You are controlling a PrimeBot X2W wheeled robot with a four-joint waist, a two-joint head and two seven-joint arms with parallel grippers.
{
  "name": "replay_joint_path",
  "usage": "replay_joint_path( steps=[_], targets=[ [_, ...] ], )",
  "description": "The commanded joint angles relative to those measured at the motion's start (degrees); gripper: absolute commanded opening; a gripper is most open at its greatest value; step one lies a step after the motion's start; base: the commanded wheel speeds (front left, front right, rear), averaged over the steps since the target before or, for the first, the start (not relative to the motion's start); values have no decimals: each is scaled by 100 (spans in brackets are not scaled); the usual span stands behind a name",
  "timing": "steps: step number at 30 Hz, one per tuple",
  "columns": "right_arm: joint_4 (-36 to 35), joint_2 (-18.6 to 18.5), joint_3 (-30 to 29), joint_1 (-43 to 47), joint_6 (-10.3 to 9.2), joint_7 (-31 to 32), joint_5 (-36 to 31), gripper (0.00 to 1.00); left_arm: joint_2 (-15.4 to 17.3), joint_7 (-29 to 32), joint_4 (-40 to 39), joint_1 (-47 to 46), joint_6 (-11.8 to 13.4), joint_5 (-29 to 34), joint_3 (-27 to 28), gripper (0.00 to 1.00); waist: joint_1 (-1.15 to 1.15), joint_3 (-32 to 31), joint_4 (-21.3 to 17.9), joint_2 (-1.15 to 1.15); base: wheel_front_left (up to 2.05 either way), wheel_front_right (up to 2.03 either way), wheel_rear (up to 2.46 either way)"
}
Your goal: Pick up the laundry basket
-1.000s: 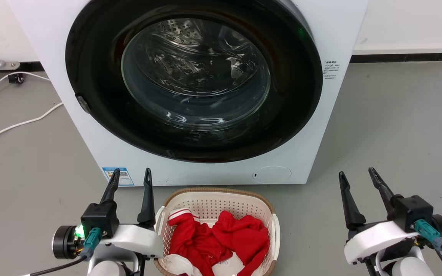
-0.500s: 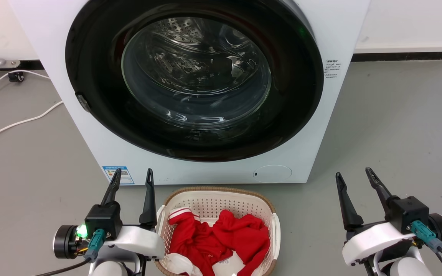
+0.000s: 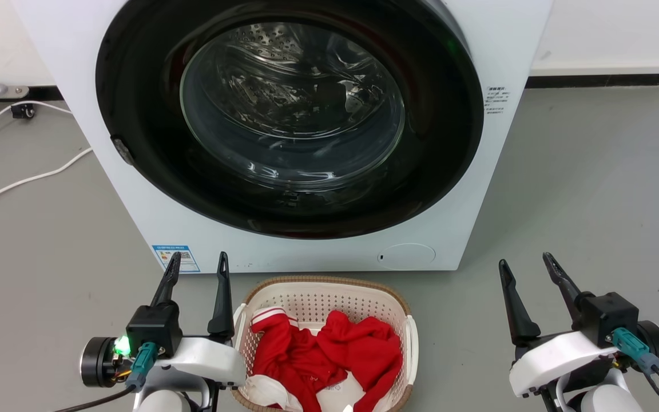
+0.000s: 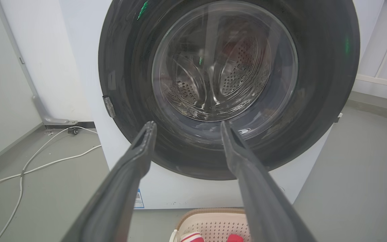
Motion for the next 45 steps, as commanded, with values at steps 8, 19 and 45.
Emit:
replay_joint_path(
  steps=[8,19,45],
  targets=[
    [233,10,107,-130,-4,183,110,100,-11,-17,348,-160,74,-137,57,100,0,310,18,0,0,0,0],
    [918,9,341,-495,-4,372,281,100,-13,-17,1127,-579,68,-306,103,100,0,921,55,0,0,0,0],
    [3402,-81,652,-2439,-4,825,649,100,272,221,4369,-3072,-423,-451,-1,100,0,2909,94,0,0,0,0]
  ],
)
